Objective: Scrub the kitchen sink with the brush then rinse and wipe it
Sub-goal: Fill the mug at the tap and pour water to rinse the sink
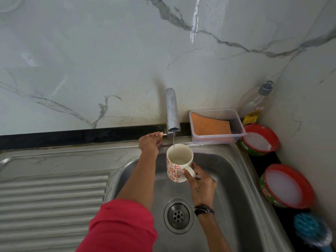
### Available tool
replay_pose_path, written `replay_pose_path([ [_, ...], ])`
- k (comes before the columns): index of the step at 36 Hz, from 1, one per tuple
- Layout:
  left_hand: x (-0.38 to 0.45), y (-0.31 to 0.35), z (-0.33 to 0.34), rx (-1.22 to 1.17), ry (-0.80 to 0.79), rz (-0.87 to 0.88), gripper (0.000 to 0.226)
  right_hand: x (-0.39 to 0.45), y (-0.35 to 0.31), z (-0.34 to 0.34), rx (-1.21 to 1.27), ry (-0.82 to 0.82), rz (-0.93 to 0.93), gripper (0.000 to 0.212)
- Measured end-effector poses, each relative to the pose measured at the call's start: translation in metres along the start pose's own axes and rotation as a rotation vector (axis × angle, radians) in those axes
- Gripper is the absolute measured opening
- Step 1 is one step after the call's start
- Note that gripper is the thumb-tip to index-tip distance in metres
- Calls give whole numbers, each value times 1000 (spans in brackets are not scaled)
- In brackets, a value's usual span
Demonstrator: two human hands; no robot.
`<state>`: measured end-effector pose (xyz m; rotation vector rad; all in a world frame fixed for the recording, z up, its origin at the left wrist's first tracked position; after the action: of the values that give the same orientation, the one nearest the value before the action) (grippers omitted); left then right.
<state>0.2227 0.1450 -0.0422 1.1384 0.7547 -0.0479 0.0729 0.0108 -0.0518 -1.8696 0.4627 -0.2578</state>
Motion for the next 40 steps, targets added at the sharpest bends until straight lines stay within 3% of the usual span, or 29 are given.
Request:
replay_pose_path([
  [10, -10, 3, -5, 30, -40, 27, 18, 3, -7, 3, -73, -52, -5, 28],
  [14, -17, 14, -4, 173, -42, 158, 5, 3, -12, 1, -93, -118, -16, 28],
  [18, -32, 31, 6, 417, -59, 376, 11, 0, -17, -4, -114, -156, -23, 25],
  [20, -48, 40, 13, 641, -103, 537, 13, -1, -18, -6, -117, -151, -24, 24],
  [23, -58, 44, 25, 769, -233, 668, 19, -3, -18, -9, -138, -155, -17, 25],
  [28, -49, 40, 27, 770, -328, 688, 26, -11, -13, -24, -217, -152, 10, 28],
  [32, -43, 26, 20, 643, -232, 690, 24, -23, -7, -45, -352, -126, -14, 22],
  [36, -59, -11, 8, 617, -124, 977, 16, -36, 5, -75, -392, -79, 36, 20],
  [38, -71, -43, -4, 530, -207, 1069, 14, -44, 10, -92, -424, -61, 75, 20],
  [40, -81, -76, -11, 602, -399, 1071, 21, -52, 14, -109, -491, -41, 98, 19],
])
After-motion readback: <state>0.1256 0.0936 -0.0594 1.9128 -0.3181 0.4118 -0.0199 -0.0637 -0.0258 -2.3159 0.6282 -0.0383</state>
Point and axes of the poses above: each hand's wrist, its own x-axis towards the middle knuckle, its own z-axis out of the palm, y = z × x, the point moved 2 cm from there along x, towards the middle knuckle, and after that the axes turned 8 degrees about -x, right-handed, at the moved point
